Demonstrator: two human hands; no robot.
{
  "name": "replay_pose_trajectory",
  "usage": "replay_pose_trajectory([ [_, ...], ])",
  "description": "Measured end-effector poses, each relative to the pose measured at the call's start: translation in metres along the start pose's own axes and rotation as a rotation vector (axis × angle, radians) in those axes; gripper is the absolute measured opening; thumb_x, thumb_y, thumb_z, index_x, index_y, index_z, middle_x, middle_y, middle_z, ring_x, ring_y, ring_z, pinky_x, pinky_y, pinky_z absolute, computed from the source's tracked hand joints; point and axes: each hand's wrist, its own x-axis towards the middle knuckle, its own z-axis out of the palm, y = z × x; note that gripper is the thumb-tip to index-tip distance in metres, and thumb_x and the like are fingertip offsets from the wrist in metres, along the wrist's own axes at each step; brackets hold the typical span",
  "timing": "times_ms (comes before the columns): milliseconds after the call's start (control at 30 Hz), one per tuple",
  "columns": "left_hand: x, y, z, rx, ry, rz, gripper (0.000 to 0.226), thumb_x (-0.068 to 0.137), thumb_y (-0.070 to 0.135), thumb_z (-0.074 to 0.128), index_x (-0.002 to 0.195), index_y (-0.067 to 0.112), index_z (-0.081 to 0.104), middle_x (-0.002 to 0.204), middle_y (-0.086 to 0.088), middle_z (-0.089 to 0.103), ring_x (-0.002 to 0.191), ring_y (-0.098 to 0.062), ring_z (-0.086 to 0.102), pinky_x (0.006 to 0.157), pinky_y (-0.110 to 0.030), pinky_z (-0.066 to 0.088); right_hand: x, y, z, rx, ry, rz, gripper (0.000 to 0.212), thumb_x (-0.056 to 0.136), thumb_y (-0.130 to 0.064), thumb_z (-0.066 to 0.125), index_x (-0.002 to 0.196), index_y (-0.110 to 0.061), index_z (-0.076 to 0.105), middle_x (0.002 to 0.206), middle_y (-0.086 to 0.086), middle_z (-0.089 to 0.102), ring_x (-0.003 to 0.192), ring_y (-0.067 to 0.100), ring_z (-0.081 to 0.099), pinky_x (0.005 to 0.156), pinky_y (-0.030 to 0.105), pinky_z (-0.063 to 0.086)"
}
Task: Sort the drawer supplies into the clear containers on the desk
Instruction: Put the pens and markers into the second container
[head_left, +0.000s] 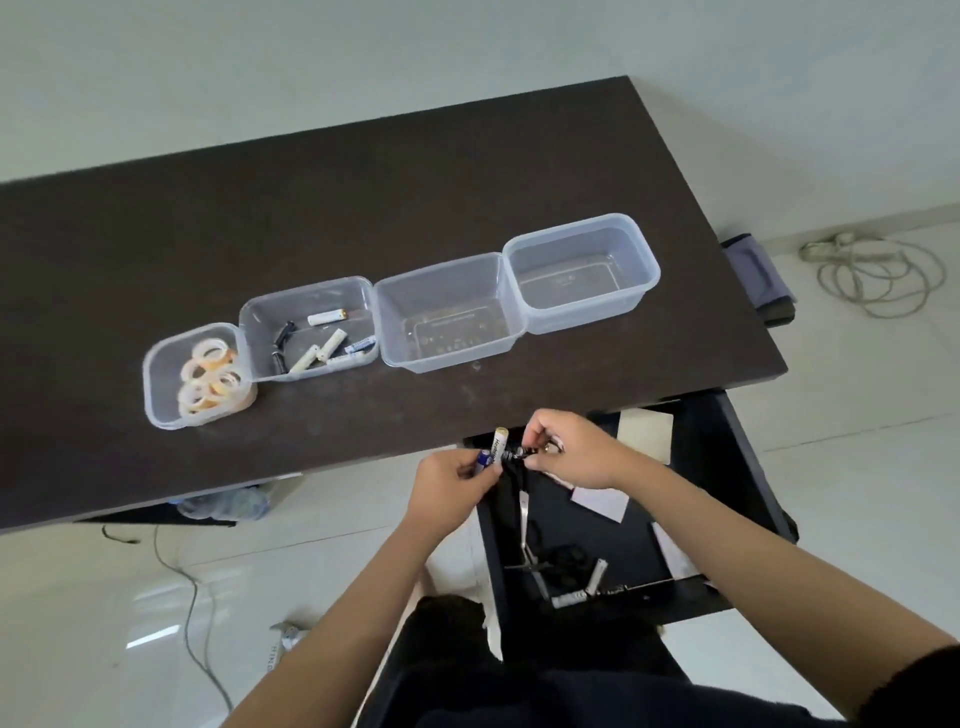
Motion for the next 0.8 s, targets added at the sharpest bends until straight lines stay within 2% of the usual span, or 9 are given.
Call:
replay_pose_trajectory([
  [100, 0.004, 0.001, -0.061, -0.047, 0.147, 0.028, 0.027, 0.080, 0.016, 0.071, 0.063, -0.002, 0.059, 0.051, 0.002, 0.038, 0.050, -0.006, 0.028, 0.048, -0.020, 0.024, 0.027, -0.060, 0.007, -0.023, 0.014, -0.066, 0.013, 0.085, -0.017, 0.066, 0.090, -0.021, 0.056, 0.098, -0.002, 0.060, 0.090, 0.008, 0.055, 0.078, 0.020, 0.042],
  [200, 0.012, 0.000, -0.124, -0.040, 0.272, 0.050, 0.018, 0.079, 0.016, 0.071, 0.066, 0.004, 0.068, 0.051, -0.001, 0.049, 0.049, -0.005, 0.035, 0.050, -0.021, 0.031, 0.056, -0.114, 0.021, -0.008, 0.064, -0.128, 0.013, 0.086, -0.017, 0.066, 0.090, -0.022, 0.055, 0.093, -0.008, 0.058, 0.085, 0.001, 0.053, 0.074, 0.014, 0.040],
  [267, 0.020, -0.001, -0.162, -0.005, 0.336, 0.046, 0.019, 0.079, 0.020, 0.070, 0.066, 0.006, 0.067, 0.052, -0.007, 0.051, 0.052, -0.010, 0.038, 0.052, -0.026, 0.033, 0.076, -0.146, 0.031, 0.013, 0.152, -0.165, 0.014, 0.085, -0.017, 0.066, 0.089, -0.022, 0.054, 0.089, -0.009, 0.057, 0.083, 0.000, 0.053, 0.072, 0.013, 0.039],
  [400, 0.043, 0.003, -0.221, 0.099, 0.446, 0.035, 0.032, 0.078, 0.020, 0.066, 0.057, 0.001, 0.053, 0.047, -0.001, 0.039, 0.051, -0.014, 0.031, 0.050, -0.028, 0.025, 0.119, -0.194, 0.052, 0.067, 0.316, -0.177, 0.014, 0.085, -0.016, 0.065, 0.088, -0.022, 0.053, 0.091, -0.005, 0.058, 0.083, 0.006, 0.053, 0.067, 0.010, 0.037],
  [500, 0.064, 0.008, -0.246, 0.210, 0.421, 0.009, 0.025, 0.075, 0.017, 0.062, 0.062, -0.003, 0.057, 0.051, -0.007, 0.043, 0.053, -0.016, 0.034, 0.047, -0.028, 0.025, 0.151, -0.212, 0.065, 0.073, 0.368, -0.106, 0.013, 0.086, -0.016, 0.063, 0.090, -0.022, 0.052, 0.087, -0.006, 0.054, 0.081, 0.010, 0.053, 0.066, 0.018, 0.041],
  [633, 0.090, 0.013, -0.258, 0.367, 0.278, -0.017, 0.024, 0.074, 0.016, 0.059, 0.056, 0.001, 0.053, 0.051, -0.008, 0.040, 0.055, -0.021, 0.034, 0.046, -0.028, 0.024, 0.184, -0.218, 0.076, -0.042, 0.380, 0.027, 0.015, 0.086, -0.013, 0.060, 0.088, -0.024, 0.050, 0.083, -0.002, 0.056, 0.085, 0.021, 0.059, 0.080, 0.039, 0.050],
  [800, 0.107, 0.008, -0.257, 0.439, 0.188, -0.029, 0.037, 0.077, 0.014, 0.058, 0.048, 0.012, 0.035, 0.048, -0.001, 0.035, 0.049, -0.017, 0.032, 0.044, -0.027, 0.023, 0.198, -0.218, 0.083, -0.122, 0.372, 0.081, 0.021, 0.083, -0.008, 0.063, 0.084, -0.024, 0.050, 0.085, -0.001, 0.058, 0.083, 0.023, 0.061, 0.077, 0.040, 0.052],
])
